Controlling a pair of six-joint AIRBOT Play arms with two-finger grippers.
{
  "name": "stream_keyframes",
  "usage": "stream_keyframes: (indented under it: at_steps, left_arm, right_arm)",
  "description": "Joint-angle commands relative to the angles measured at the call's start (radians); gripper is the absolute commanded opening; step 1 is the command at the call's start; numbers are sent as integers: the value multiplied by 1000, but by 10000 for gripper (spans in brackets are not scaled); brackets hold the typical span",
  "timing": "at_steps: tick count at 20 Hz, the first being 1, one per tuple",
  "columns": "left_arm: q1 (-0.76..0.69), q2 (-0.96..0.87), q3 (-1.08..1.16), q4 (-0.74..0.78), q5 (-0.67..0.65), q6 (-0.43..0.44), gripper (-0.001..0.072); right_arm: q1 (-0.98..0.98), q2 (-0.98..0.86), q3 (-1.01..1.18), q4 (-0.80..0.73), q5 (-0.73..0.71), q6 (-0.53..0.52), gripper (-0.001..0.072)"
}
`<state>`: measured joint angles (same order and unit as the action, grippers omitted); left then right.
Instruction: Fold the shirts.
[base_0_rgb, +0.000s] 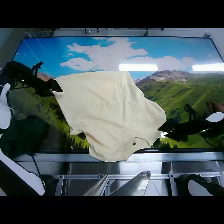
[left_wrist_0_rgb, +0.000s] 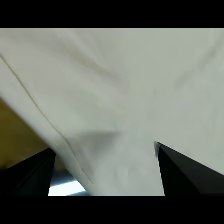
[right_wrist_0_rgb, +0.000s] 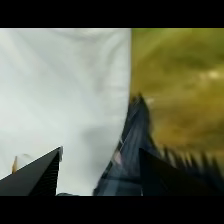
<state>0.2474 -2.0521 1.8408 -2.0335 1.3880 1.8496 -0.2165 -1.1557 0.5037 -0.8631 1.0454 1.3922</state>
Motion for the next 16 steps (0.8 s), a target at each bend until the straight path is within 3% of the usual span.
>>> stream_keyframes:
  at_steps: [1, 2, 3, 4, 5, 6, 8, 12, 16]
  left_arm:
    - [-24, -120, 139, 51, 39, -46, 689]
    - [-31, -144, 171, 49, 57, -46, 649]
    - [-37, -164, 197, 50, 69, -45, 555]
    - [-38, -170, 204, 48, 68, -45, 361]
    - [-40, -169, 204, 44, 67, -45, 7]
    - [-40, -167, 204, 40, 71, -45, 15]
    - [-39, -143, 204, 41, 102, -44, 15]
    - [-19, 18, 101, -7, 182, -44, 15]
    - [-32, 356, -389, -90, 204, -40, 16]
  right_arm:
    - [89, -49, -23, 64, -117, 19, 545]
    - [98, -70, -23, 76, -132, 18, 511]
    - [100, -89, -23, 87, -143, 18, 429]
    - [100, -103, -23, 106, -152, -5, 333]
    - [100, -116, -21, 134, -153, -30, 195]
    - [100, -123, -16, 155, -158, -57, 113]
    - [99, -123, 22, 159, -159, -89, 25]
    - [18, -172, 279, 98, -150, -94, 23]
    - [-59, -458, 740, 86, -43, -95, 24]
